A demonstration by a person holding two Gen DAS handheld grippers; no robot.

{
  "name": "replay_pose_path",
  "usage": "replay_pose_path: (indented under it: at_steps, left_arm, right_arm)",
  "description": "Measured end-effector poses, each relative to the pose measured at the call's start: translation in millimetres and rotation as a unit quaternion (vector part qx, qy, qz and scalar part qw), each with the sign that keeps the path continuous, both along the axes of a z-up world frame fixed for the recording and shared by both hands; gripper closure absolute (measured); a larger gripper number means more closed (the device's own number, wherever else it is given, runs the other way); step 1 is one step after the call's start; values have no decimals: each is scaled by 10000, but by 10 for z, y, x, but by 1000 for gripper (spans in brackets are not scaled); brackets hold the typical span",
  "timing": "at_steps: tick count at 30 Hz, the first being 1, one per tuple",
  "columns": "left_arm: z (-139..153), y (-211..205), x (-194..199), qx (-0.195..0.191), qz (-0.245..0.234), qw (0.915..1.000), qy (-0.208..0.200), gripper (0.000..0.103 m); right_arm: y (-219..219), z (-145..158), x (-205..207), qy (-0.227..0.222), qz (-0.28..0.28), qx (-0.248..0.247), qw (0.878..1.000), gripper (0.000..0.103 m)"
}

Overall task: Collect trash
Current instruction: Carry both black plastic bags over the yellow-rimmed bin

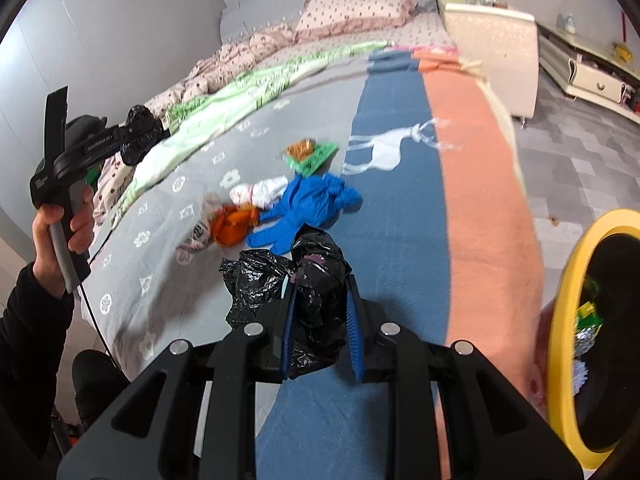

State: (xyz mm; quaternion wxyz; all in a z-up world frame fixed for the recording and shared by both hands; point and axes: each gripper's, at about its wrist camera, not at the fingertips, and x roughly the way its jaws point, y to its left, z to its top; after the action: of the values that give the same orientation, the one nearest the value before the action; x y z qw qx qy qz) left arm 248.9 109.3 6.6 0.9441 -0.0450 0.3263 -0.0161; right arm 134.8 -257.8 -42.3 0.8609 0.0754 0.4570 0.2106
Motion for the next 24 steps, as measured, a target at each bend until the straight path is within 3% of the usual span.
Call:
replay_pose_path:
  at_steps: [11,24]
  left_arm:
    - [460,-913,-275,-44,-797,9961,-382,51]
    - [743,-2173,-486,-233,-1893,9800,-566,51]
  right_arm:
    - [-669,791,-194,-848,-647,97,9942,81]
    - [-1723,1502,-481,-1464,-1605,-211,9759,81]
